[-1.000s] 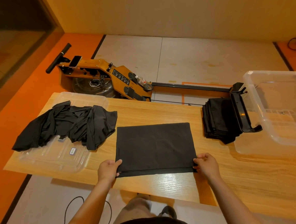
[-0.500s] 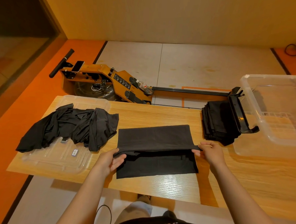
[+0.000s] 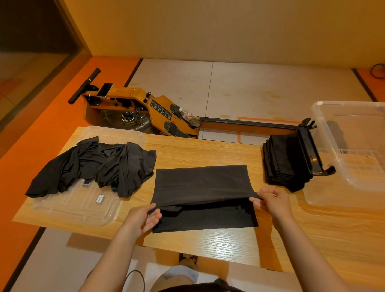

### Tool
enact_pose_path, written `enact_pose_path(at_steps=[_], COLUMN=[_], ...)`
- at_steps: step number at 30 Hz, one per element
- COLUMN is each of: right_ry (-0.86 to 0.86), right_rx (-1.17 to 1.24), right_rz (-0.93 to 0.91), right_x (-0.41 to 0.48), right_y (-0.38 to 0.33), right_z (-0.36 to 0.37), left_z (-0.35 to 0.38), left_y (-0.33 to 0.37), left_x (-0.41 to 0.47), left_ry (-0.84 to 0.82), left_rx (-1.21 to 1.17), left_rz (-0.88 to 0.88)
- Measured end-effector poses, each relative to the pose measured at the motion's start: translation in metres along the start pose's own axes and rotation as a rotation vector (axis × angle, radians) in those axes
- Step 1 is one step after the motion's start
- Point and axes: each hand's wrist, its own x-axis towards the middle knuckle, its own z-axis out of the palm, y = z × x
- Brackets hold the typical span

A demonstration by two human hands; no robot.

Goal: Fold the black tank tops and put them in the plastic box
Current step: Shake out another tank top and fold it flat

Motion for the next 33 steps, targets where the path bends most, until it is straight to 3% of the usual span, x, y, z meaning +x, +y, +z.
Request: enact_pose_path(at_steps=[4, 12, 22, 28, 33], right_ry=[0.025, 0.047, -0.002, 0.018, 0.055], right_rx=[-0.145, -0.281, 0.026, -0.049, -0.165], right_rz=[0.096, 0.081, -0.016, 0.138, 0.180], right_x=[0.002, 0.005, -0.006, -0.011, -0.004], right_y=[0.030, 0.046, -0.010, 0.027, 0.053], right_z=[0.003, 0.006, 0.001, -0.007, -0.006], left_z=[-0.004, -0.004, 0.002, -0.005, 0.000], left_y=[-0.023, -0.021, 0.012, -0.035, -0.044], left_x=[0.010, 0.013, -0.017, -0.008, -0.005], left_ry=[0.020, 0.082, -0.205, -0.177, -0.132], left_rx=[0.158, 0.350, -0.357, -0.388, -0.259], left_rz=[-0.004, 0.086, -0.024, -0.188, -0.125])
